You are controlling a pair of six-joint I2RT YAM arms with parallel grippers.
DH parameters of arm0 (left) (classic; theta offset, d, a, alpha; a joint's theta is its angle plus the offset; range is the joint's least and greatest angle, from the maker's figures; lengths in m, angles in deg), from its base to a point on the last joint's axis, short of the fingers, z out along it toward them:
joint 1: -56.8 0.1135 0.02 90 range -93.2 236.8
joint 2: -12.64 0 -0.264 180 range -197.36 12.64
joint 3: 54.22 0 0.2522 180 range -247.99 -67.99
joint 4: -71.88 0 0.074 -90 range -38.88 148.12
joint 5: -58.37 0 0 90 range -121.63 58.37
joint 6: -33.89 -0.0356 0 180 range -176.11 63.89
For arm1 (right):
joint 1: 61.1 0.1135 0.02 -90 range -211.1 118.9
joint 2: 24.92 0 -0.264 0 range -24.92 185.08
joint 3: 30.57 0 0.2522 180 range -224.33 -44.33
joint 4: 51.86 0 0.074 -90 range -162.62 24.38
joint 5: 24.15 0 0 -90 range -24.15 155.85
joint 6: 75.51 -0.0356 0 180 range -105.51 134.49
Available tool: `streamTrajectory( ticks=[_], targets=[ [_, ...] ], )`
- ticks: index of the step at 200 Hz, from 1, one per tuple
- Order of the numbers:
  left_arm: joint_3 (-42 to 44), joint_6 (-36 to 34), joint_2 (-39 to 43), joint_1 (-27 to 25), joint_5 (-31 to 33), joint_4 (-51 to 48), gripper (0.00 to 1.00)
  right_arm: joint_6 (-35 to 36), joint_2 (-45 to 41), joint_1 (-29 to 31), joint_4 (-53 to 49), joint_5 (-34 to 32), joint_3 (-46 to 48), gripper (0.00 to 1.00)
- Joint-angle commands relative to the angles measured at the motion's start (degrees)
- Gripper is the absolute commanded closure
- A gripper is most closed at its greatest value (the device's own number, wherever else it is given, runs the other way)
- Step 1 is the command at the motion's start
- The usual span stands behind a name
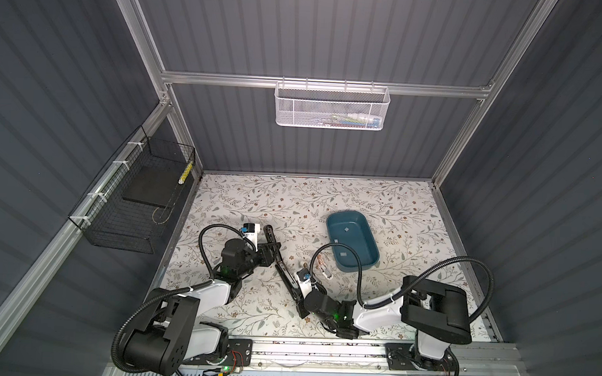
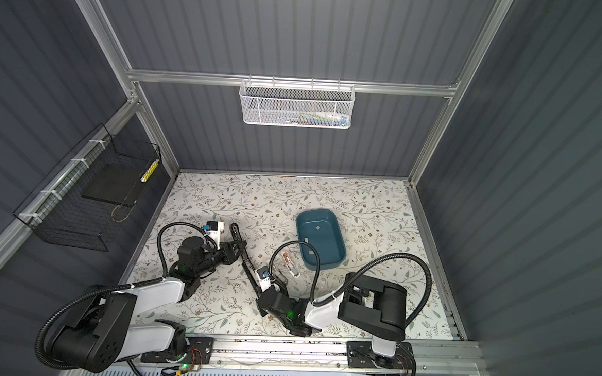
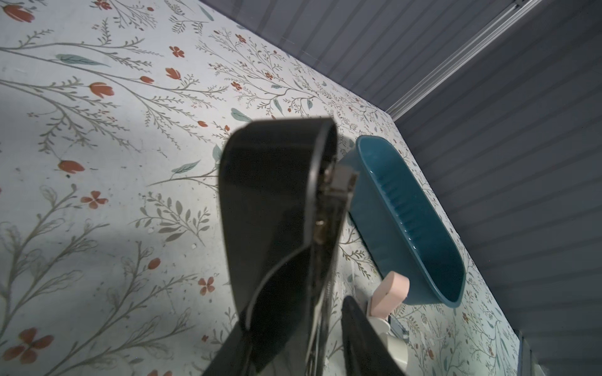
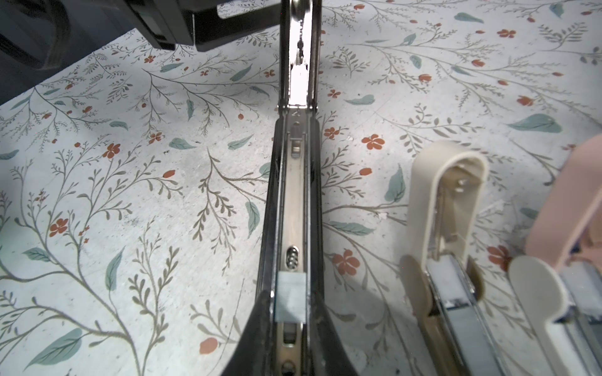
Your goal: Load the staples into the stapler
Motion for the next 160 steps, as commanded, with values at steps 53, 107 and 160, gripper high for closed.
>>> streamTrajectory(
  ticks=[53, 107, 160],
  targets=[
    [7.61, -11.51, 2.83, -12.5, 7.54, 15.22, 0.59, 4.73, -0.07, 2.74, 1.48, 7.3, 0.24, 0.99],
    [12.36, -12.79, 2.44, -13.12, 6.36, 21.73, 0.59, 4.65, -0.63, 2.74, 3.26, 5.94, 1.74, 0.99],
    [17.04, -16.94, 8.84, -17.42, 6.22, 19.88, 0.44, 5.0, -0.61, 2.75, 11.28, 3.49, 5.14, 0.99]
  ],
)
